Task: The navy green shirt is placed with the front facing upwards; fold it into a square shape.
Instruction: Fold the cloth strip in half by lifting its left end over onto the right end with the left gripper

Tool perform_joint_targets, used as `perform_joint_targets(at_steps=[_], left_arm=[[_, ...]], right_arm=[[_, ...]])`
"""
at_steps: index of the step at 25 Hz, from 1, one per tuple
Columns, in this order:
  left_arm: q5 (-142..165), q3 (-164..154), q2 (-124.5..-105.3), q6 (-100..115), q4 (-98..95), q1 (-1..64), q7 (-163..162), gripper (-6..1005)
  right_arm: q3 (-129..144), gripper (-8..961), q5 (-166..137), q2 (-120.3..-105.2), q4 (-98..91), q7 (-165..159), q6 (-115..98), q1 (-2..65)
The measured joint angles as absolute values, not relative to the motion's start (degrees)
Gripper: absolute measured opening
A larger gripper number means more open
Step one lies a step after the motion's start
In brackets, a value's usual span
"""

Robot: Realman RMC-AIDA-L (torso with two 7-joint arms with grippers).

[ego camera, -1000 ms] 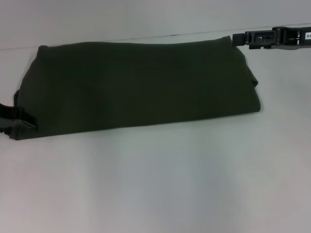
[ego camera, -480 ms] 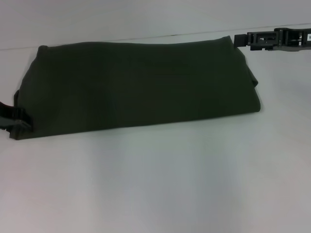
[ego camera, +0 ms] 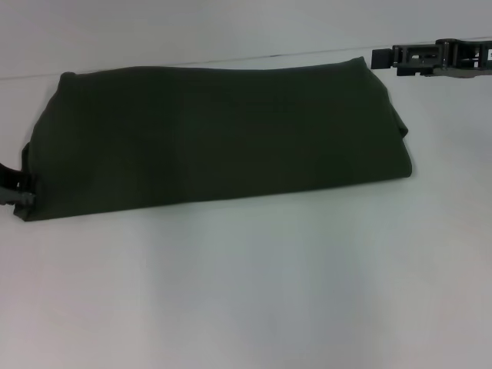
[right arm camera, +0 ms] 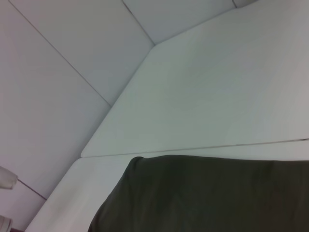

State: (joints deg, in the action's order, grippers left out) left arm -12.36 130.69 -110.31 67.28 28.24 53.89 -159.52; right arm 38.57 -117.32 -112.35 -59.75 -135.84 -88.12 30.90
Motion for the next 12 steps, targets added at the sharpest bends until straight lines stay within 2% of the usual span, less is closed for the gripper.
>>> perform_joint_targets(at_steps=[5, 12], left_arm=[[-11.93, 130.82, -110.16, 69.95, 29.98, 53.36, -159.14, 16], [-12.63, 131.62, -110.27, 76.12, 35.06, 52.07, -156.76, 1]], right_arm=[[39.05, 927, -118.09, -112.15, -59.76, -136.02, -88.19, 30.56], [38.66, 927, -126.51, -112.41, -59.71, -136.05, -87.56, 30.33]])
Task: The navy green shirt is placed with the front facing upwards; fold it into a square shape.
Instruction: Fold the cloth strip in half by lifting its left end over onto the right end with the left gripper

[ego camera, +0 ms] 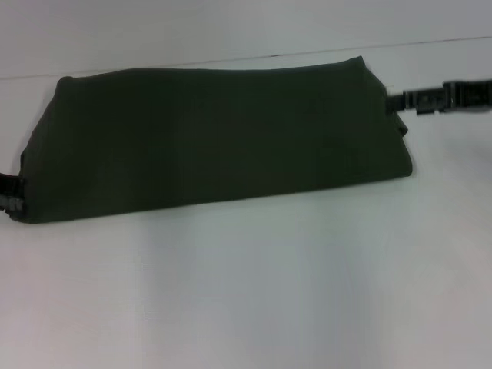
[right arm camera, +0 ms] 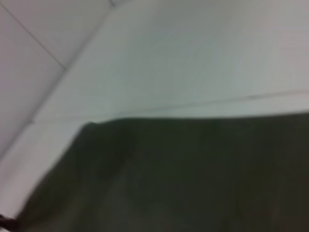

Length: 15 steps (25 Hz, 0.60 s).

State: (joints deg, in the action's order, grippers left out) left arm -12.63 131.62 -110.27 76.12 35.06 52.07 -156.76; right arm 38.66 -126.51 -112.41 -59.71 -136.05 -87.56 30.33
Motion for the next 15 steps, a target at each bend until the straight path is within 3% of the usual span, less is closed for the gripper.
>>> perform_joint_targets(at_steps=[9, 15], left_arm=[[-12.73, 132.08, -110.31, 78.13, 35.41, 52.03, -155.43, 10], [-12.71, 132.0, -110.49, 77.98, 35.77, 52.06, -155.39, 15]], right_arm=[[38.16, 926, -133.62, -111.82, -53.94, -138.54, -84.99, 30.4], [38.5, 926, -136.96, -112.34, -52.65, -139.04, -81.66, 30.84]])
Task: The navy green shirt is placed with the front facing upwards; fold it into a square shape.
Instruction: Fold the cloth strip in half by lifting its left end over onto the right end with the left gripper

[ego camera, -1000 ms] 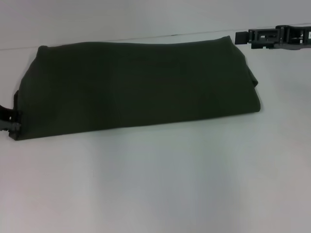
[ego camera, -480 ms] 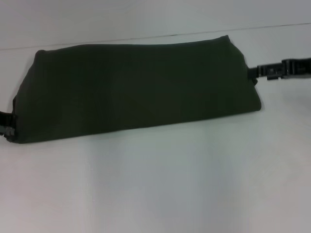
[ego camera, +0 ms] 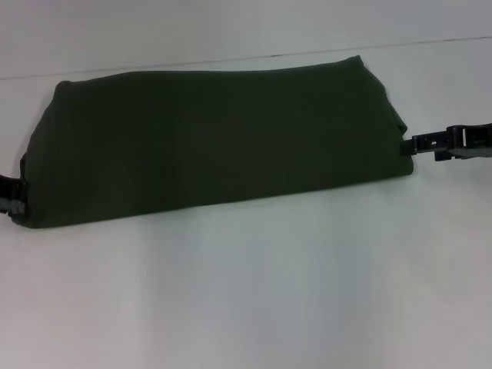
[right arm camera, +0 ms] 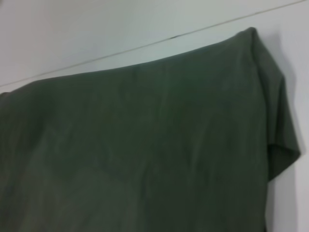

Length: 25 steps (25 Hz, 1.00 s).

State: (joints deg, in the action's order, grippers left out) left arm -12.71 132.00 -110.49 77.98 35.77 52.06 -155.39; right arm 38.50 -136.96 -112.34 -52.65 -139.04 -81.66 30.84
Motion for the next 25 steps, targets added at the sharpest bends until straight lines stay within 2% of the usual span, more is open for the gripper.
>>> perform_joint_targets(at_steps=[7, 12, 19, 25], left_arm=[[-12.71, 131.89, -110.68, 77.34, 35.77, 51.99, -155.42, 22], [-12.34, 132.08, -110.84, 77.1, 35.77, 51.99, -155.43, 27], [-12.3, 131.88, -111.07, 76.5, 35.77, 51.63, -155.46, 34], [-12.3, 131.77, -111.09, 76.38, 35.77, 51.55, -155.43, 39]], right_arm=[[39.18, 927, -137.79, -112.9, -48.88, -138.99, -75.65, 31.81], [40.35, 897, -137.82, -112.97, -45.26, -138.5, -72.01, 32.86], [40.8, 855, -137.6, -114.04, -43.36, -138.0, -68.42, 33.34], [40.78, 820, -137.21, -114.37, -40.67, -137.43, -66.58, 34.34]])
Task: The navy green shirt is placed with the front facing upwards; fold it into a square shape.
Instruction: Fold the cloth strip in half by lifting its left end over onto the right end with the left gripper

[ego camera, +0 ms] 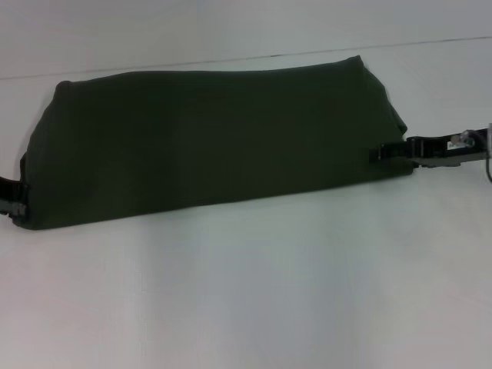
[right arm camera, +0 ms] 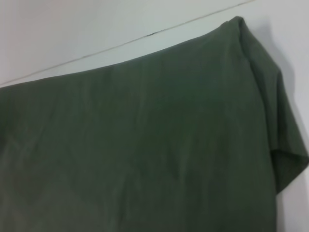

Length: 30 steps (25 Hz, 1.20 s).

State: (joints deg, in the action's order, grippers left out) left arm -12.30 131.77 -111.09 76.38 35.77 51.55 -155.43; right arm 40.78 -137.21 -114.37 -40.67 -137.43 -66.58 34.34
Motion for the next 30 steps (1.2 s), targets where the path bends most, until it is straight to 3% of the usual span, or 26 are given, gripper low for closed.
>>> perform_joint_targets(at_steps=[11, 22, 25, 30], left_arm=[[-12.24, 131.75, -111.18, 76.14, 35.77, 51.34, -155.39, 50], [-12.04, 131.66, -111.18, 76.59, 35.77, 51.51, -155.39, 61], [-12.03, 131.66, -111.18, 76.75, 35.77, 51.59, -155.39, 64], [-12.03, 131.54, -111.18, 76.82, 35.77, 51.71, -155.39, 68]], right_arm=[[40.51, 754, -137.24, -114.83, -40.83, -137.07, -67.82, 35.28], [40.78, 516, -138.02, -114.26, -40.95, -138.75, -69.26, 35.27], [40.84, 304, -138.8, -114.25, -41.0, -139.05, -69.33, 35.35], [40.87, 115, -139.04, -114.25, -41.45, -139.14, -69.63, 35.46]])
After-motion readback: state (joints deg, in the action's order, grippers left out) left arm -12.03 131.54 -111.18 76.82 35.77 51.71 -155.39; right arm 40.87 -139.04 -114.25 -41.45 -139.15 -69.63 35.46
